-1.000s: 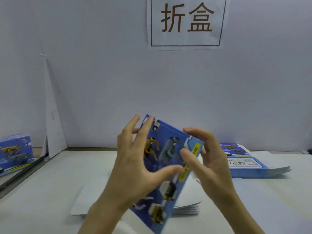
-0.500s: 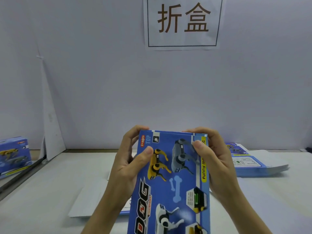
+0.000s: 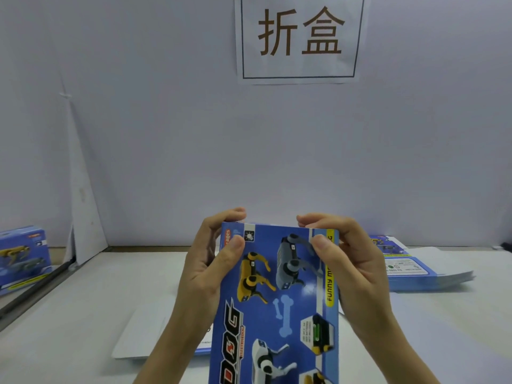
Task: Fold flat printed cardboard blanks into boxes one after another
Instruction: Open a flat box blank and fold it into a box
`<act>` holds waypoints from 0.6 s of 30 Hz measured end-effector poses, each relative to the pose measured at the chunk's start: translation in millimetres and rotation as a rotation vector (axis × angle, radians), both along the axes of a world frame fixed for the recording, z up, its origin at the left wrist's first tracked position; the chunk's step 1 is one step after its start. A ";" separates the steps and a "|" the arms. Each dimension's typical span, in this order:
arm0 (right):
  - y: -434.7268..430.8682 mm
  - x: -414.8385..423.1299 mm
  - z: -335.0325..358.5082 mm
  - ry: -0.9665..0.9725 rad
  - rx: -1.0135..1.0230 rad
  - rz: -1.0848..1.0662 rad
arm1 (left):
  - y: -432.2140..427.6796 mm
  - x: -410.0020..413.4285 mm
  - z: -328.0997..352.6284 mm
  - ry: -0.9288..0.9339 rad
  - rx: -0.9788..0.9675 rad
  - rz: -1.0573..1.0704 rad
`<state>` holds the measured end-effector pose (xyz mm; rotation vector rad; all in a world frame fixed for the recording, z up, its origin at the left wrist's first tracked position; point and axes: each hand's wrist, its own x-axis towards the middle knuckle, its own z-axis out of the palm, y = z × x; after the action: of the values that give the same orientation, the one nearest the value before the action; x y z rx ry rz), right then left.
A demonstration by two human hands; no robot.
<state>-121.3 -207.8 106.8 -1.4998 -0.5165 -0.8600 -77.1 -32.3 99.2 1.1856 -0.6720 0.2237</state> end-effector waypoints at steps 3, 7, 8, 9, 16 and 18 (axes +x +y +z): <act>0.6 1.3 -0.7 -0.023 -0.001 -0.008 | 2.7 1.6 -0.5 0.059 0.066 -0.059; 2.4 2.4 -3.0 -0.034 -0.052 -0.055 | 7.4 4.4 1.1 0.223 0.128 -0.203; 1.9 3.0 -3.5 0.044 -0.050 -0.043 | 8.0 5.1 0.8 0.219 0.109 -0.202; 1.0 3.9 -3.4 0.140 -0.027 0.003 | 8.2 5.1 0.7 0.207 0.084 -0.195; 1.2 5.7 -4.8 0.192 0.074 0.156 | 4.9 2.7 1.2 0.177 0.019 -0.172; 3.5 6.3 -6.1 0.197 0.088 0.161 | 6.3 2.7 1.0 0.175 0.071 -0.184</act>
<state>-115.0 -204.2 100.8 -1.4234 -0.4411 -0.5948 -74.5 -26.0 100.2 1.1880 -0.6344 -0.0587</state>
